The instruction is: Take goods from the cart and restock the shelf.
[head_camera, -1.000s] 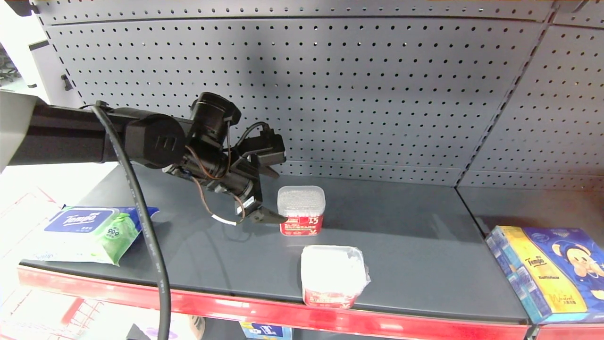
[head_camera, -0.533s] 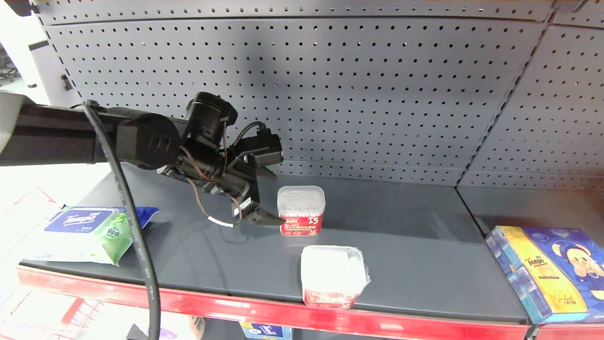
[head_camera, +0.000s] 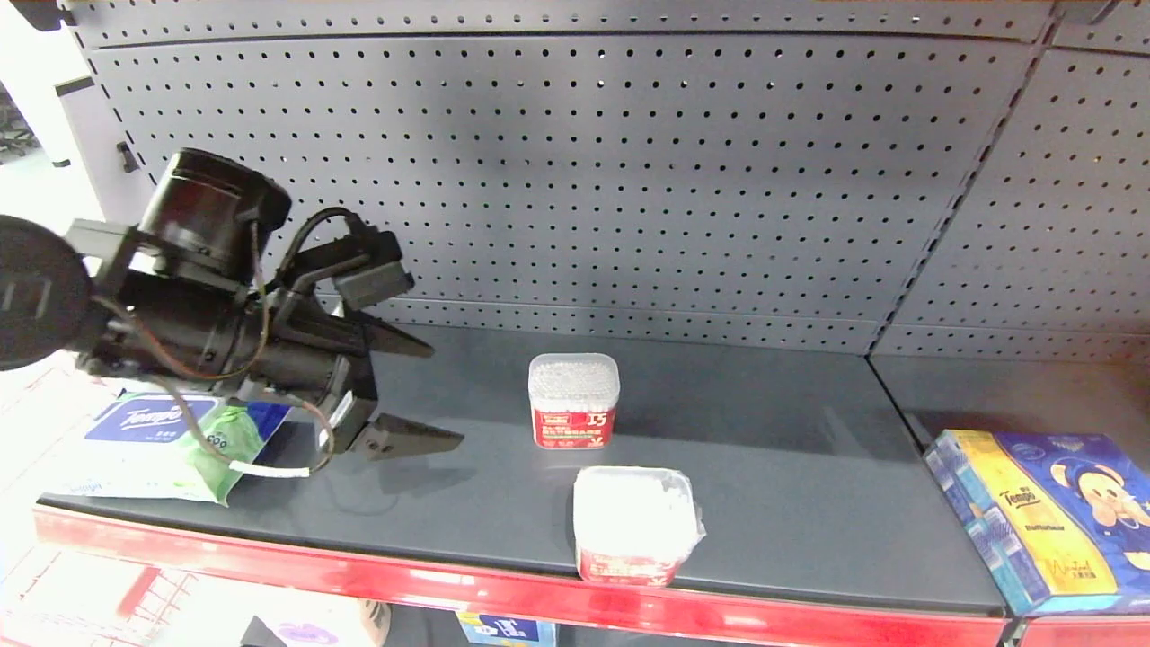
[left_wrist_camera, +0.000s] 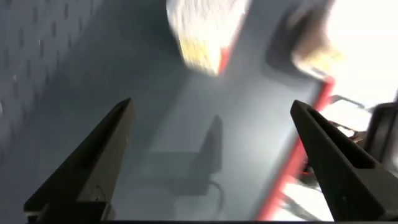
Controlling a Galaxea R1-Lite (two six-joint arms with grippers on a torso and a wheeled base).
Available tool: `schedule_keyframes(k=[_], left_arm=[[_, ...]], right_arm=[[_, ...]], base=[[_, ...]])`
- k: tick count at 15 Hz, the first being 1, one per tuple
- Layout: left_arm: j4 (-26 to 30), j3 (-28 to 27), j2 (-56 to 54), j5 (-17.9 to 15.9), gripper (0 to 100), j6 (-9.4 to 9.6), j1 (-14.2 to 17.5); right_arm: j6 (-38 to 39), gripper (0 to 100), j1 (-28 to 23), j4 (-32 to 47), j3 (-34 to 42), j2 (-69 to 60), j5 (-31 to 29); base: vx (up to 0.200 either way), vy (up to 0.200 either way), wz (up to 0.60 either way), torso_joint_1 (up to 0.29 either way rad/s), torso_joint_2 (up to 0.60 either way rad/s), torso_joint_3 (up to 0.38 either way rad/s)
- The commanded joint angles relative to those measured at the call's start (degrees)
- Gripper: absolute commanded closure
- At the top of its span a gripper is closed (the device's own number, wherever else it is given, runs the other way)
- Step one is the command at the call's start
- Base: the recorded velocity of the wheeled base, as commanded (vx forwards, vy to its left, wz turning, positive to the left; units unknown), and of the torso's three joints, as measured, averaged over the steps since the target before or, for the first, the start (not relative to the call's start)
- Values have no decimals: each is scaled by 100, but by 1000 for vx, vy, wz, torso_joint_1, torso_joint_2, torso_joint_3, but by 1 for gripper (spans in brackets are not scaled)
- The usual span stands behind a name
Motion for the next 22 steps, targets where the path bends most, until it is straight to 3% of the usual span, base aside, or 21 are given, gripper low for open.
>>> schedule_keyframes(k=[1, 2, 3, 4, 5, 8, 11, 15, 22], left_arm=[[-122, 1582, -2594, -92, 0, -1801, 290], [-210, 1951, -3394, 75, 0, -2864, 281], [-210, 2092, -3711, 303, 0, -3242, 290], [-201, 2452, -4440, 1261, 0, -3840, 290], [-175, 2698, -4897, 1665, 0, -3981, 281], [-175, 3243, -5697, 1709, 0, -4007, 290], [-210, 3269, -5706, 1753, 0, -4007, 290], [-210, 3278, -5741, 1762, 0, -4007, 290], [-219, 3243, -5741, 1762, 0, -4007, 299]], right_arm=[[388, 0, -33, -40, -1130, 1958, 58], [528, 0, -33, -49, -1499, 2775, 67], [607, 0, -16, -58, -1604, 3118, 84], [792, 0, 239, -49, -1771, 3848, 374], [880, 0, 573, -49, -1965, 4305, 559], [1565, 0, 1127, -49, -2685, 5500, 594], [2137, 0, 1891, -23, -3125, 6326, 576], [2523, 0, 2612, -67, -3142, 7179, 594], [2567, 0, 2779, -462, -3450, 8181, 541]], base=[[0, 0, 0, 0, 0, 0], [0, 0, 0, 0, 0, 0], [0, 0, 0, 0, 0, 0], [0, 0, 0, 0, 0, 0], [0, 0, 0, 0, 0, 0], [0, 0, 0, 0, 0, 0], [0, 0, 0, 0, 0, 0], [0, 0, 0, 0, 0, 0], [0, 0, 0, 0, 0, 0]])
